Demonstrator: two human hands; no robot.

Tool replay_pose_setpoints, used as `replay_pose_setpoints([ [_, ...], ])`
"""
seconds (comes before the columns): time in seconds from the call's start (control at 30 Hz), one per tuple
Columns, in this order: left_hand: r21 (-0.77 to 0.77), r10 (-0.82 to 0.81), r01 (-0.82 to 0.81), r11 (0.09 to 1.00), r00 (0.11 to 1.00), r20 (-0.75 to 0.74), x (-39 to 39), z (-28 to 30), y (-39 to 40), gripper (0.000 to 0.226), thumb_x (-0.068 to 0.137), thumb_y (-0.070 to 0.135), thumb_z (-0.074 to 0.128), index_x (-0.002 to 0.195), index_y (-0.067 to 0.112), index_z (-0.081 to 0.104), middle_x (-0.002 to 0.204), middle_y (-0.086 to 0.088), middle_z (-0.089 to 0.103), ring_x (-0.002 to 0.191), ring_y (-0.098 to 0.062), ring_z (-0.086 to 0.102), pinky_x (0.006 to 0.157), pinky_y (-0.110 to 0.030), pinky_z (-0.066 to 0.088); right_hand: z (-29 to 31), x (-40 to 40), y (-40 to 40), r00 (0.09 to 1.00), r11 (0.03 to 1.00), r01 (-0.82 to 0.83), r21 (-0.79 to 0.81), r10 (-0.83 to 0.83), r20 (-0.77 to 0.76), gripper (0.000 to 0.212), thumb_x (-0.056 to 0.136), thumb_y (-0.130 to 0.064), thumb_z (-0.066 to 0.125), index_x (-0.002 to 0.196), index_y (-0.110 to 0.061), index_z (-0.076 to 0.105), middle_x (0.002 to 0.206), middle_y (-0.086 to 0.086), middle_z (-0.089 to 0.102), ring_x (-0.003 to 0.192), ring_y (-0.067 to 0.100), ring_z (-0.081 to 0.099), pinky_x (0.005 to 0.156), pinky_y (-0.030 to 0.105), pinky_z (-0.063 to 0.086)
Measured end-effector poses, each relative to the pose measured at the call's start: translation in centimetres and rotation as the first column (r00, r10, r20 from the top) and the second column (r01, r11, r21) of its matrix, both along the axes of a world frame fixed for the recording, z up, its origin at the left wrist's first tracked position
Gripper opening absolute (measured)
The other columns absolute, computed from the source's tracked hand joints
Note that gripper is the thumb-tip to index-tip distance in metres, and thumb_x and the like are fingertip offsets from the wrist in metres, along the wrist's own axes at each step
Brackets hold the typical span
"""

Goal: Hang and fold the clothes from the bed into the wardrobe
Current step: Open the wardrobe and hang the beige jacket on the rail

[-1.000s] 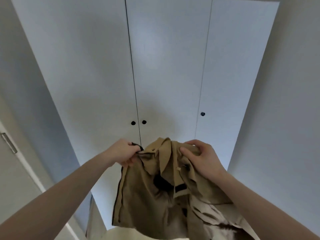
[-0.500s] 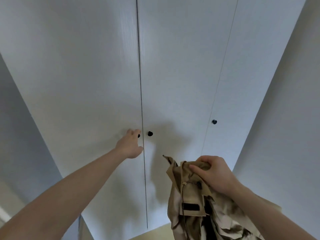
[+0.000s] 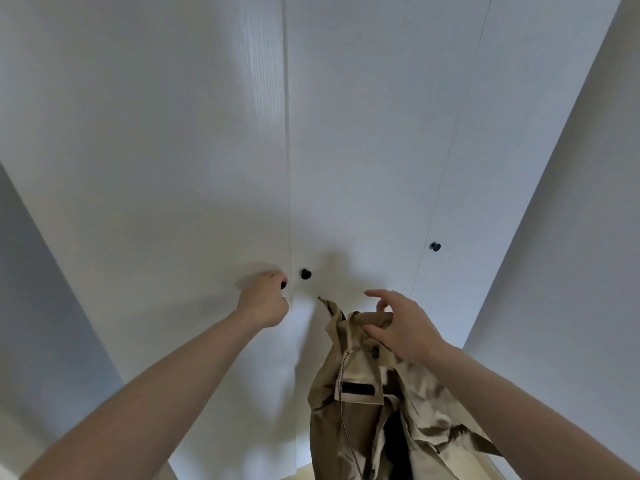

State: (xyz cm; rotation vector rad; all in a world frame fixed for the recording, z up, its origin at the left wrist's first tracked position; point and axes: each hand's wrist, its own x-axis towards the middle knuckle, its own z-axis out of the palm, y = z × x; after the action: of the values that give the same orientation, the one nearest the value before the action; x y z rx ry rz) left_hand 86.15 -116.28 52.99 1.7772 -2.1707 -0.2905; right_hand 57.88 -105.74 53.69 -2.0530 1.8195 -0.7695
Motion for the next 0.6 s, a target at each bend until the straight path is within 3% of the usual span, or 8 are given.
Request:
replay_pose_setpoints([
  [0.13,-0.027,-0.064,0.063,0.998,0.997,-0.038,0.6,-0.5,2.8,0.041,0.093,0.01,0.049,0.132,0.021,0.057,0.135,0.007,0.057,0.121,-0.016,0.055,0.096,-0.035,0.05,0.0,2.2,-3.0,0.993,0.997,-0.062,0.04,0.066,-0.102,0.075,0.086,-0.026,0.075,0.15,-0.043,0.039,0.114,-0.018,0.051,0.071,0.0,0.057,0.067,0.011,0.039],
  [0.2,-0.042,-0.084,0.08,0.996,0.993,-0.083,1.0,-0.9,4.8,0.041,0.093,0.01,0.049,0.131,0.024,0.058,0.133,0.011,0.058,0.118,-0.013,0.056,0.096,-0.033,0.049,0.2,3.4,-4.4,0.987,0.993,-0.097,0.065,0.104,-0.119,0.078,0.088,-0.021,0.072,0.153,-0.042,0.035,0.125,-0.013,0.052,0.075,0.0,0.057,0.072,0.013,0.042],
  [0.3,-0.058,-0.099,0.09,0.994,0.981,-0.165,1.5,-1.6,8.3,0.041,0.092,0.01,0.05,0.126,0.028,0.062,0.129,0.015,0.059,0.108,-0.01,0.058,0.095,-0.03,0.048,0.4,5.0,-6.5,0.976,0.989,-0.13,0.077,0.141,-0.164,0.08,0.089,-0.012,0.066,0.157,-0.037,0.03,0.141,-0.005,0.049,0.104,0.014,0.062,0.087,0.023,0.047],
  [0.4,-0.066,-0.089,0.076,0.995,0.97,-0.226,2.3,-2.0,11.9,0.04,0.091,0.012,0.051,0.123,0.033,0.063,0.127,0.022,0.058,0.087,-0.004,0.053,0.089,-0.026,0.046,0.4,6.7,-8.4,0.963,0.987,-0.152,0.06,0.162,-0.218,0.08,0.089,-0.009,0.062,0.158,-0.035,0.03,0.149,0.001,0.044,0.125,0.026,0.056,0.088,0.026,0.045],
  [0.53,-0.075,-0.067,0.052,0.996,0.975,-0.213,3.5,-2.5,16.0,0.04,0.092,0.018,0.049,0.123,0.038,0.062,0.127,0.026,0.056,0.078,-0.006,0.049,0.085,-0.026,0.047,-0.4,8.8,-10.3,0.951,0.982,-0.174,0.07,0.186,-0.245,0.076,0.089,-0.006,0.061,0.154,-0.036,0.035,0.151,0.003,0.044,0.114,0.031,0.062,0.081,0.028,0.047],
  [0.6,-0.078,-0.047,0.032,0.996,0.978,-0.204,4.2,-2.6,17.9,0.038,0.091,0.021,0.047,0.122,0.039,0.062,0.124,0.024,0.056,0.074,-0.008,0.05,0.082,-0.028,0.048,-1.0,9.6,-11.0,0.948,0.983,-0.165,0.082,0.182,-0.262,0.076,0.088,-0.005,0.061,0.155,-0.033,0.035,0.151,0.005,0.045,0.117,0.032,0.061,0.084,0.029,0.047],
])
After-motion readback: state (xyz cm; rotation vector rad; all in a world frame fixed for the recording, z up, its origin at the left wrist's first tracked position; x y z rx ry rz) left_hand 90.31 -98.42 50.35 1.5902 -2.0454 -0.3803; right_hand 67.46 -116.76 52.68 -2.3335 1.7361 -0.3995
